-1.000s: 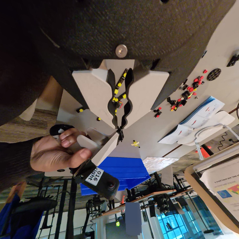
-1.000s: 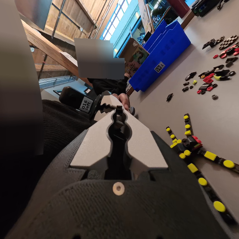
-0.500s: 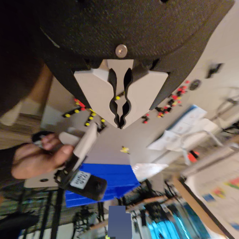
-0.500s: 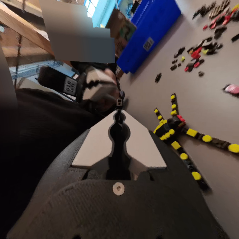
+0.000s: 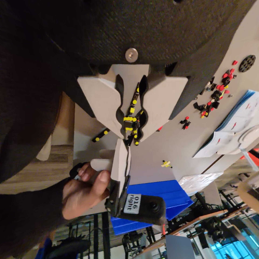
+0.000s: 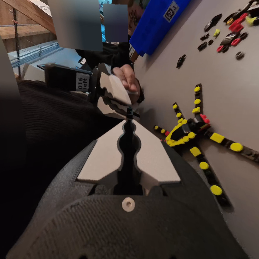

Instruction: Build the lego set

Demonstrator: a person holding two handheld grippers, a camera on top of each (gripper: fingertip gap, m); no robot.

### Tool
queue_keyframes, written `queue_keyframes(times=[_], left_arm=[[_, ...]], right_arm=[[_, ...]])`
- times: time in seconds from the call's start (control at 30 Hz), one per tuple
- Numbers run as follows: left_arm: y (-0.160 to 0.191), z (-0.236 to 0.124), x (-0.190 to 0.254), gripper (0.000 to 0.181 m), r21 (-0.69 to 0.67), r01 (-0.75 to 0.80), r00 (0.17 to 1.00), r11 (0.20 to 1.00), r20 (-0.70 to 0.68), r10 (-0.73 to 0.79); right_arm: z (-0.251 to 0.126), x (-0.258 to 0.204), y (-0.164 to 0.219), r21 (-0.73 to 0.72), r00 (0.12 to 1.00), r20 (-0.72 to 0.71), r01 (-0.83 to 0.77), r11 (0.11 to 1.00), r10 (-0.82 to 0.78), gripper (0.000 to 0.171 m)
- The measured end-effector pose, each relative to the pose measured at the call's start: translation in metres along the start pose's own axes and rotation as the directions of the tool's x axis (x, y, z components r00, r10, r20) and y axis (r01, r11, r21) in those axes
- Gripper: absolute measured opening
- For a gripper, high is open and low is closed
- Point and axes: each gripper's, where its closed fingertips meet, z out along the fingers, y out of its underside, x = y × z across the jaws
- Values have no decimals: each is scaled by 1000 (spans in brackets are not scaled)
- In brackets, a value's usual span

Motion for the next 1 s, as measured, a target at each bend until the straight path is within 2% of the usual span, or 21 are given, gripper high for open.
queue_keyframes(times=[0.03, 0.1, 0.2, 0.3, 0.5, 0.63, 0.93, 1.0], left_arm=[[2, 1, 2, 5, -13, -16, 1000, 1000, 1, 16], [4, 2, 2, 5, -26, -16, 1000, 1000, -3, 16], [0, -1, -3, 4, -7, 62, 998, 998, -10, -62], [-1, -2, -14, 4, 4, 127, 991, 992, 31, -127], [-5, -2, -13, 4, 21, 128, 990, 992, 50, -129], [-5, 0, -4, 4, 4, 96, 995, 995, 26, -96], [-7, 0, 1, 4, -4, -4, 999, 1000, 54, 4], [-7, -2, -1, 11, 10, 4, 999, 1000, 53, -4]], right_arm=[[0, -1, 0, 0, 1000, 13, -13, 1000, 13, 0], [0, 0, 0, 5, 1000, 19, -10, 1000, 10, 0], [-1, -5, -8, 52, 999, 49, 5, 999, -8, 0], [-7, -5, -22, 139, 998, 54, 7, 990, -15, 18], [-6, -6, -26, 176, 998, 62, -17, 984, 6, 22], [1, -5, -20, 149, 999, 42, -8, 989, 2, 13], [0, -4, -18, 125, 1000, 17, 12, 992, -14, 6], [-2, -4, -19, 119, 1000, 3, 30, 992, -31, 6]])
